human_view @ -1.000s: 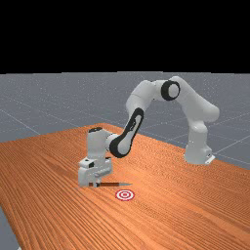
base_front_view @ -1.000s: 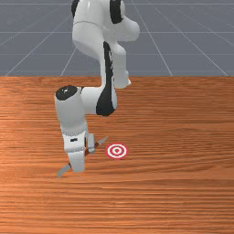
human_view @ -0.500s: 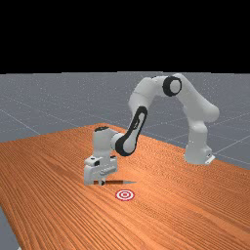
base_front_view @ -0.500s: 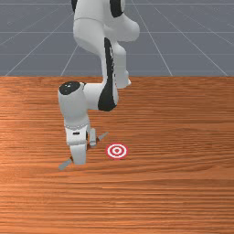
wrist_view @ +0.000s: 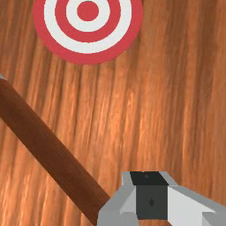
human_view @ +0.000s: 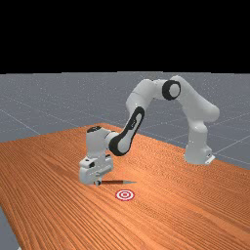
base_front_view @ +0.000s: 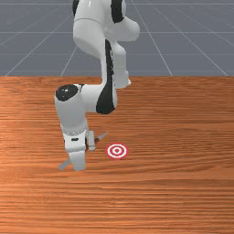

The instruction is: Pick up the pen and put it to the marker

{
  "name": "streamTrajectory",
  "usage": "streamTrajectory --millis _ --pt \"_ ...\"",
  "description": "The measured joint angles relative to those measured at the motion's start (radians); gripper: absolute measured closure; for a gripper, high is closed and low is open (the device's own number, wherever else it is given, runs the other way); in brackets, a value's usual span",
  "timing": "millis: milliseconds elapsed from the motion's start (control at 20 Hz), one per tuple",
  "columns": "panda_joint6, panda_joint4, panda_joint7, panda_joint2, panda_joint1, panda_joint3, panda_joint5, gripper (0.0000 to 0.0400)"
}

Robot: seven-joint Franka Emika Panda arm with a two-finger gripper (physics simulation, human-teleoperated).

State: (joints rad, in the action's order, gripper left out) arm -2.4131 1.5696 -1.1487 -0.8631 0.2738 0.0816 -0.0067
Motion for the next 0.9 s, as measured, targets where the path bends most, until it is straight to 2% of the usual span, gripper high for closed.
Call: streamTrajectory --millis 50,100,150,200,250,300,350,400,450,500,550,600,700,750,850,900 --pt "-0.067 0.037 -0.074 0.011 0.033 0.021 -0.002 0.04" --pt "-0.106 0.064 -0.037 0.022 0.036 0.012 0.012 0.04" --pt "-0.196 0.126 -0.062 0.051 0.06 0.035 0.028 0.04" --pt "-0.362 0.183 -0.082 0.058 0.095 0.085 0.034 0.04" --pt "-0.367 0.2 -0.053 0.07 0.067 0.073 0.034 0.04" --pt "-0.302 0.196 -0.006 0.083 0.018 0.039 0.028 0.04" --pt "-0.32 0.211 0.011 0.089 0.001 0.041 0.026 0.04" --pt "-0.257 0.195 0.023 0.092 -0.016 0.032 0.021 0.04" --pt "-0.179 0.151 0.069 0.083 -0.063 -0.026 -0.027 0.04" --pt "-0.114 0.103 0.002 0.061 -0.008 0.017 0.008 0.04" --pt "-0.124 0.093 -0.057 0.052 0.041 0.042 0.03 0.04" --pt "-0.079 0.036 -0.082 0.027 0.059 0.023 0.015 0.04" --pt "0.094 -0.155 -0.136 -0.062 0.111 0.0 0.003 0.04" --pt "-0.029 -0.086 -0.102 -0.035 0.143 -0.004 0.039 0.04" --pt "-0.023 -0.138 -0.121 -0.071 0.173 -0.013 0.04 0.04" --pt "0.083 -0.256 -0.171 -0.144 0.169 -0.017 0.009 0.04"
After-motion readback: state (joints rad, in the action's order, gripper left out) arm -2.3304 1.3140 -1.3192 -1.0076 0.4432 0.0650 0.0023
